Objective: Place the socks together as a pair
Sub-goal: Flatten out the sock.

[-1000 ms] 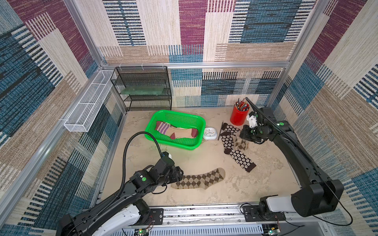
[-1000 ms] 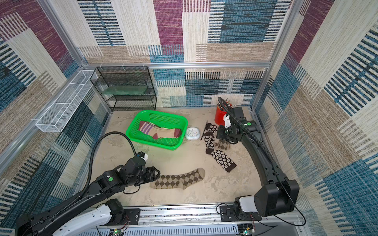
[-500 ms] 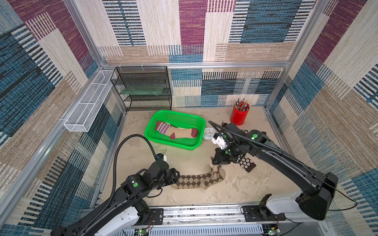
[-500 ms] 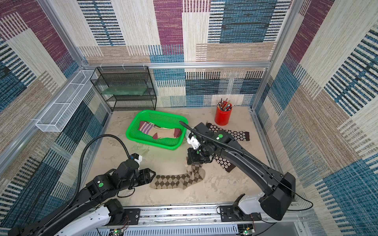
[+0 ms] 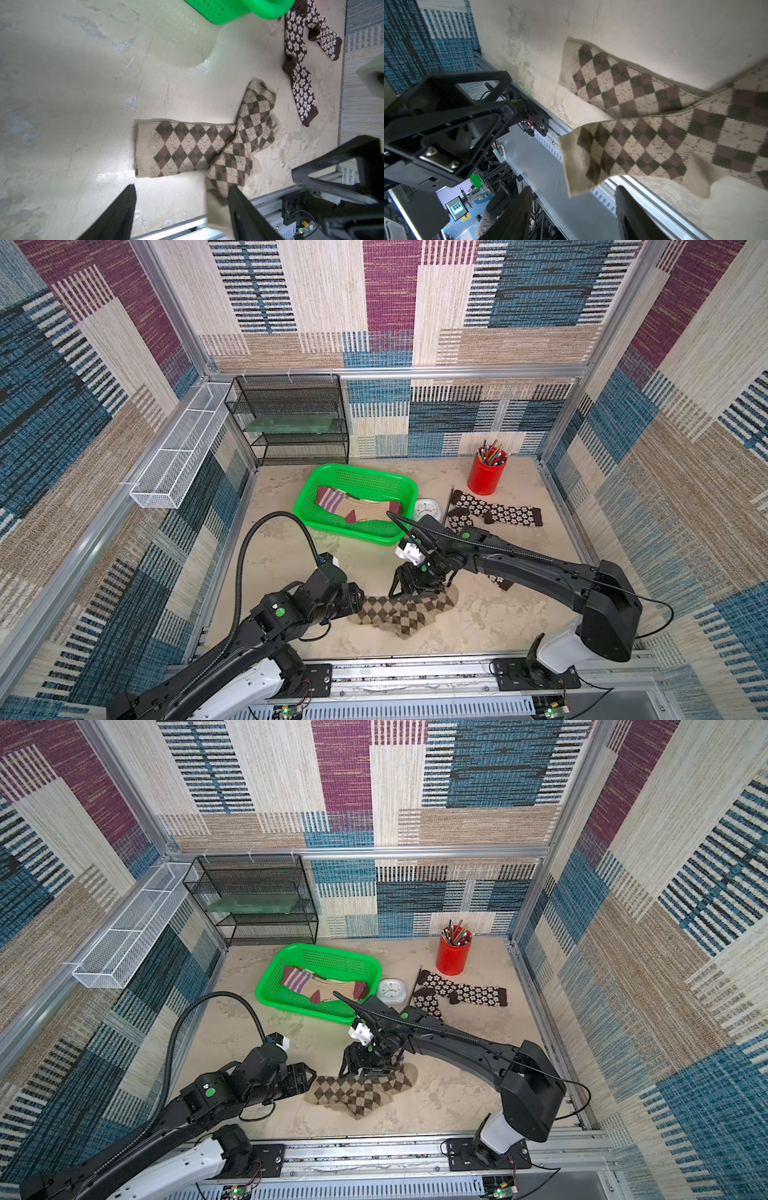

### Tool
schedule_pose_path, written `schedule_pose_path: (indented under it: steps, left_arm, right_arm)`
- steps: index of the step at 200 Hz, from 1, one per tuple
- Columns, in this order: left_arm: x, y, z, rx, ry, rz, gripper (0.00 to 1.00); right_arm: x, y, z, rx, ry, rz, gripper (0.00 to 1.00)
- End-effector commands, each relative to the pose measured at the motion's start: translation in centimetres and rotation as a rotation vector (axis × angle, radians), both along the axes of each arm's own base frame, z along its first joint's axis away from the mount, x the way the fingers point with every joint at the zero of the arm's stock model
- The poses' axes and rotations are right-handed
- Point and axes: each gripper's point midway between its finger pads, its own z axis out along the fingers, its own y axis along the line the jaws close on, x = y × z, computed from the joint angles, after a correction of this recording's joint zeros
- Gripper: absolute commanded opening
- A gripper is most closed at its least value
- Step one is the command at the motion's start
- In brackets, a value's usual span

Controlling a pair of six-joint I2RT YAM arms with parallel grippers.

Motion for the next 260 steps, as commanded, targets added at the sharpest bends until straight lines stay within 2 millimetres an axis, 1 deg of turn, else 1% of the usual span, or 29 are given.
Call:
schedule_pose_path:
  steps: [1,12,25,35,49,65,82,94,110,137,163,192,207,235,251,260]
  left_arm:
    - [0.2,-1.6,0.5,-0.077,0.024,0.025,0.72]
    - [-0.3,-1.9,-0.3,-0.088,0.068,0.040,0.72]
    - [-1.2,-2.1,-1.2,-0.103,0.123,0.056,0.72]
    - [-2.0,-2.4,-1.7,-0.117,0.162,0.065,0.72]
    - [-3.1,-3.1,-2.1,-0.129,0.209,0.060,0.72]
    - [-4.6,-4.1,-3.1,-0.094,0.281,0.034,0.72]
    - [-6.0,-5.4,-4.1,-0.040,0.338,-0.002,0.72]
    - [-6.7,-5.9,-4.9,-0.011,0.372,-0.003,0.71]
    - [-7.2,-6.3,-6.1,-0.001,0.399,0.001,0.67]
    - [-7.6,-5.8,-8.0,0.039,0.426,0.017,0.63]
    - [-7.9,-5.6,-9.9,0.047,0.452,0.037,0.59]
    - [-7.8,-6.4,-10.7,0.050,0.460,0.031,0.58]
    - [-7.7,-6.8,-11.3,0.045,0.468,0.029,0.56]
    - [-8.3,-6.5,-12.9,0.071,0.500,0.025,0.45]
    - [-8.0,-5.9,-12.8,0.073,0.479,0.046,0.38]
    - [-7.7,-5.5,-12.4,0.075,0.458,0.061,0.26]
  right_arm:
    - [0.9,-1.8,1.2,0.038,-0.025,-0.019,0.68]
    - [1.9,-4.0,1.1,0.014,-0.044,-0.061,0.68]
    - [3.4,-6.7,0.5,-0.025,-0.077,-0.102,0.68]
    - [4.7,-8.6,-0.6,-0.064,-0.103,-0.120,0.67]
    - [6.2,-11.0,-2.8,-0.134,-0.120,-0.133,0.67]
    - [7.4,-12.6,-5.2,-0.167,-0.110,-0.143,0.66]
    - [8.6,-13.8,-6.8,-0.200,-0.112,-0.154,0.65]
    - [9.3,-14.2,-7.2,-0.200,-0.118,-0.163,0.65]
    - [10.5,-14.7,-7.7,-0.204,-0.131,-0.182,0.64]
    - [11.9,-14.8,-8.5,-0.197,-0.138,-0.191,0.63]
    - [12.6,-14.4,-9.0,-0.189,-0.144,-0.181,0.62]
    - [13.2,-14.0,-9.3,-0.172,-0.156,-0.170,0.62]
    - [13.3,-13.7,-9.3,-0.152,-0.156,-0.164,0.62]
    - [12.8,-13.3,-9.8,-0.121,-0.144,-0.143,0.61]
    - [12.3,-13.1,-10.4,-0.122,-0.138,-0.129,0.60]
    - [12.1,-13.2,-10.7,-0.123,-0.133,-0.128,0.59]
